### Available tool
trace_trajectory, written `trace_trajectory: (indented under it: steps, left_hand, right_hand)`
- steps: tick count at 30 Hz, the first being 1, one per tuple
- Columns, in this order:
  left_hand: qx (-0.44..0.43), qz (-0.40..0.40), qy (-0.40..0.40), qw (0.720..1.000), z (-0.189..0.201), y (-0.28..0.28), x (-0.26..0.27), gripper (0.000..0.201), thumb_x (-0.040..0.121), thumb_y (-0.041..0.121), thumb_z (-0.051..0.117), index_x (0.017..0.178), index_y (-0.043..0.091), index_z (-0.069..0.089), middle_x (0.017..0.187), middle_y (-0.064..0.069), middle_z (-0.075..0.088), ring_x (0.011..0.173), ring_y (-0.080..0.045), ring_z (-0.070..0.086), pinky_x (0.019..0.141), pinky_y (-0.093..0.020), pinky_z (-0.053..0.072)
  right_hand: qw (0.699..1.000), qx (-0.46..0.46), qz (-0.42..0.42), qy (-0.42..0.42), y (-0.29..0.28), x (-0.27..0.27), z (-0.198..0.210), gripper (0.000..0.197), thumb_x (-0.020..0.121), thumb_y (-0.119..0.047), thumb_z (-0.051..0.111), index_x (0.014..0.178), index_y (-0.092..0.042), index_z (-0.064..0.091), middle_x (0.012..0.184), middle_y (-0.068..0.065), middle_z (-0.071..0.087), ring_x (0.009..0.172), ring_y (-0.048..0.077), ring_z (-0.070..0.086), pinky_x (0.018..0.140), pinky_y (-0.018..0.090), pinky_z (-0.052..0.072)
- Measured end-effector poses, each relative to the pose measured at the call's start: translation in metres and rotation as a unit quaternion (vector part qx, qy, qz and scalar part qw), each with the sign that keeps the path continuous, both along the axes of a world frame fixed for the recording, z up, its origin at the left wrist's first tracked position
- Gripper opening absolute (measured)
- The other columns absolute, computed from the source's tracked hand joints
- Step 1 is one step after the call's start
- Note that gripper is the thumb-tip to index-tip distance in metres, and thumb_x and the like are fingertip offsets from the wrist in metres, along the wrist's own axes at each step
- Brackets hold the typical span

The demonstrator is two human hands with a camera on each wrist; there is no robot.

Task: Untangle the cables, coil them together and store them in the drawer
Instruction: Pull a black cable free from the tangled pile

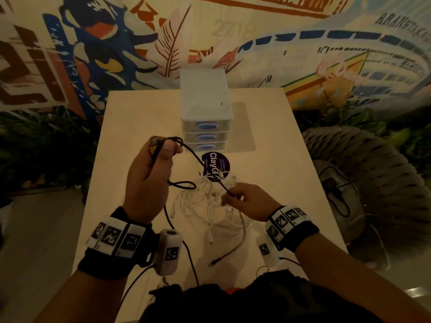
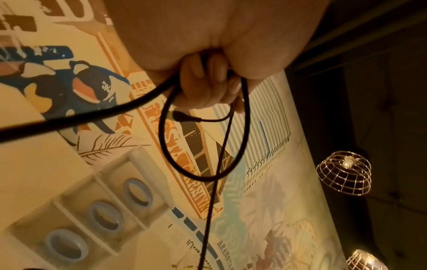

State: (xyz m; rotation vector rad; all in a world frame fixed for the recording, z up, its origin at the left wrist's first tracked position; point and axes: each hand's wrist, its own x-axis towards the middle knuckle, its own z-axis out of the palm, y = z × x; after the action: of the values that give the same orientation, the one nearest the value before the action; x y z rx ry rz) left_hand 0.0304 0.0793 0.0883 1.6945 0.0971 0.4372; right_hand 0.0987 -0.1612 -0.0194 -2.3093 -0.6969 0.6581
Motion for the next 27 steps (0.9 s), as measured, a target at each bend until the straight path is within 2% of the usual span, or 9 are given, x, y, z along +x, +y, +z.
trace_trajectory:
  steps: [2,5,9,12,14,16,18,24,27]
  left_hand:
    - [-0.011,0.016,-0.01,1.0,0.0,0.003,-0.001,0.027,0.109,0.026,0.04,0.095,0.014,0.059,0.06,-0.017,0.029,0.051,-0.032,0.026,0.048,-0.036,0.027]
    - [-0.014,0.053,-0.014,0.998,-0.001,0.013,0.0,0.027,0.11,0.024,0.038,0.094,0.018,0.059,0.057,-0.007,0.034,0.049,-0.024,0.031,0.045,-0.031,0.029]
    - [0.018,0.054,0.011,0.998,-0.005,0.024,-0.001,0.025,0.108,0.031,0.044,0.094,0.02,0.062,0.056,0.001,0.041,0.049,-0.018,0.036,0.049,-0.03,0.033]
    - [0.03,0.03,0.015,0.999,-0.007,0.025,-0.002,0.021,0.103,0.035,0.051,0.098,0.018,0.063,0.059,0.011,0.052,0.055,-0.011,0.045,0.058,-0.032,0.038]
    - [0.044,0.007,0.01,0.999,-0.004,0.023,-0.002,0.015,0.099,0.035,0.057,0.098,0.021,0.062,0.062,0.009,0.054,0.056,-0.018,0.049,0.058,-0.036,0.042]
    - [0.054,-0.023,0.005,0.998,0.001,0.021,-0.003,0.011,0.096,0.037,0.061,0.096,0.025,0.061,0.062,-0.01,0.048,0.055,-0.037,0.044,0.054,-0.045,0.042]
    - [0.037,-0.049,0.002,0.998,0.004,0.02,-0.005,0.013,0.094,0.038,0.062,0.096,0.025,0.061,0.062,-0.021,0.038,0.052,-0.04,0.037,0.051,-0.048,0.038]
    - [-0.054,-0.068,0.005,0.996,0.004,0.009,-0.008,0.008,0.104,0.008,0.05,0.106,0.011,0.057,0.058,-0.002,0.033,0.044,-0.017,0.025,0.045,-0.028,0.027]
    - [-0.06,-0.049,-0.003,0.997,0.004,-0.003,-0.012,0.015,0.107,0.004,0.041,0.116,0.007,0.053,0.055,0.003,0.033,0.042,-0.013,0.025,0.045,-0.025,0.028]
  right_hand:
    - [1.0,-0.009,-0.011,-0.023,-0.02,0.0,-0.011,0.028,0.1,-0.044,0.055,0.092,-0.028,0.077,0.092,-0.003,0.069,0.085,0.014,0.061,0.083,0.04,0.051]
    - [0.994,-0.051,-0.087,-0.03,-0.052,0.0,-0.013,0.029,0.103,-0.041,0.051,0.087,-0.033,0.074,0.092,0.003,0.067,0.089,0.017,0.063,0.088,0.038,0.048]
    - [0.971,0.038,-0.232,0.048,-0.089,-0.01,0.008,0.044,0.1,-0.051,0.043,0.081,-0.025,0.073,0.08,0.001,0.071,0.072,0.011,0.065,0.071,0.027,0.048]
    - [0.97,-0.021,-0.239,-0.03,-0.105,-0.025,0.015,0.042,0.104,-0.044,0.041,0.079,-0.031,0.072,0.088,-0.001,0.059,0.08,0.01,0.059,0.074,0.024,0.042]
    - [0.966,-0.049,-0.253,-0.023,-0.111,-0.037,0.018,0.046,0.103,-0.049,0.038,0.075,-0.031,0.07,0.083,0.001,0.053,0.074,0.013,0.057,0.069,0.027,0.039]
    - [0.967,-0.07,-0.239,0.044,-0.113,-0.05,0.017,0.053,0.096,-0.061,0.033,0.071,-0.03,0.068,0.073,0.004,0.056,0.064,0.017,0.056,0.064,0.032,0.044]
    - [0.967,-0.104,-0.2,0.116,-0.116,-0.064,0.011,0.055,0.092,-0.068,0.032,0.071,-0.032,0.068,0.066,0.002,0.056,0.059,0.014,0.055,0.065,0.035,0.049]
    - [0.948,-0.219,-0.072,0.218,-0.122,-0.102,-0.026,0.041,0.099,-0.058,0.049,0.081,-0.033,0.076,0.088,-0.008,0.071,0.083,0.006,0.066,0.08,0.021,0.051]
    - [0.945,-0.227,-0.033,0.233,-0.133,-0.113,-0.039,0.035,0.098,-0.057,0.053,0.08,-0.036,0.075,0.087,-0.012,0.068,0.081,0.001,0.061,0.075,0.015,0.045]
